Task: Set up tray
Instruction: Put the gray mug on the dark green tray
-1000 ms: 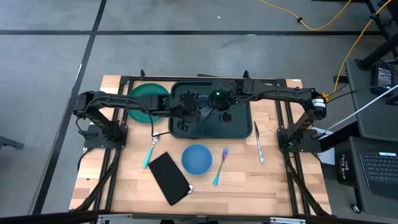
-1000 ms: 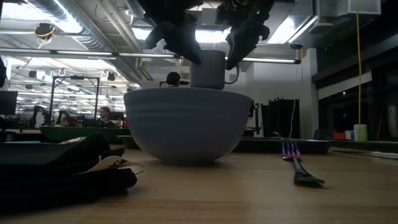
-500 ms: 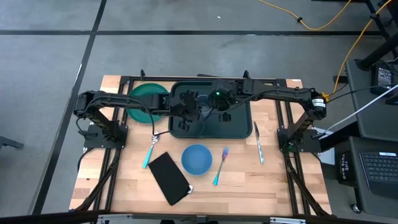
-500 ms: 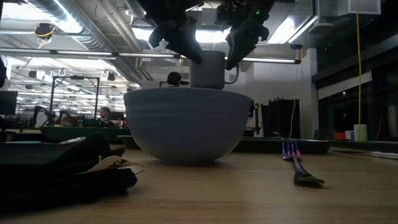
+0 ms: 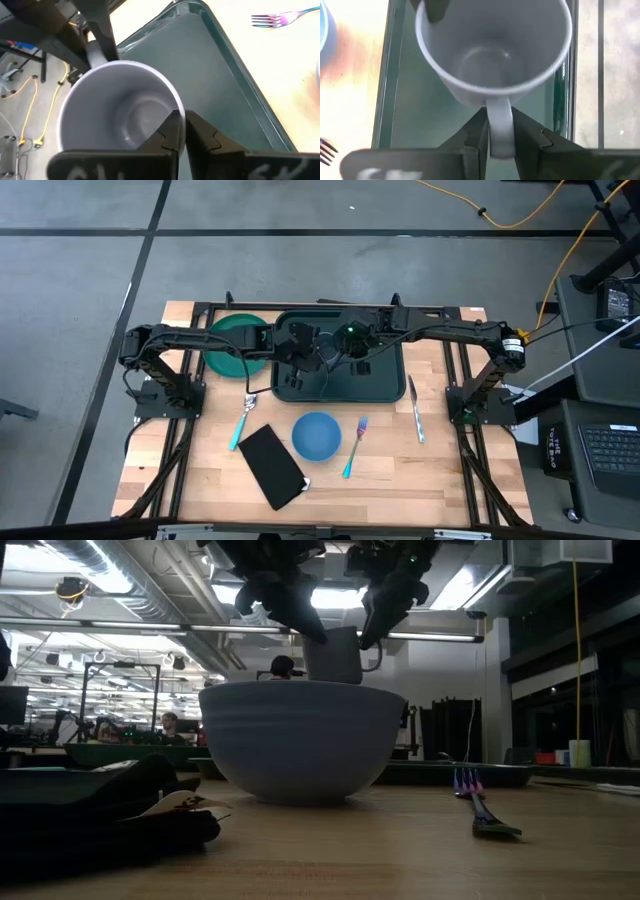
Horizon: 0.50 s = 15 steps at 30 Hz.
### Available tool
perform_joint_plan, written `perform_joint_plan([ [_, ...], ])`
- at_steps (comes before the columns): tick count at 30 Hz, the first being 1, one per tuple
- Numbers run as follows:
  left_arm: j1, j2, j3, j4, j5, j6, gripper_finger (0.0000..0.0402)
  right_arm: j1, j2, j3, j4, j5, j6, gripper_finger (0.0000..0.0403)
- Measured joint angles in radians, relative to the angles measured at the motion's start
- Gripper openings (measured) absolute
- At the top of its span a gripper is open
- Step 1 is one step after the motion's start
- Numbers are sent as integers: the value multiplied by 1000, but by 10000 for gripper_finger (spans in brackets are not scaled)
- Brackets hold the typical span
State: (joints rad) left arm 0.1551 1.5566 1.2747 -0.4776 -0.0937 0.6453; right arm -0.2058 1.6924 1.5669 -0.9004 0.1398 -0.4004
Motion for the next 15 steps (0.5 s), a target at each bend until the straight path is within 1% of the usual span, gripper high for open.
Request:
perform_joint_plan([
  [10,21,0,0,-38,10,7,3,0,-1,0,-7,0,-1,117],
  [15,40,-23,0,-52,11,43,3,0,-13,21,-5,8,-50,136],
])
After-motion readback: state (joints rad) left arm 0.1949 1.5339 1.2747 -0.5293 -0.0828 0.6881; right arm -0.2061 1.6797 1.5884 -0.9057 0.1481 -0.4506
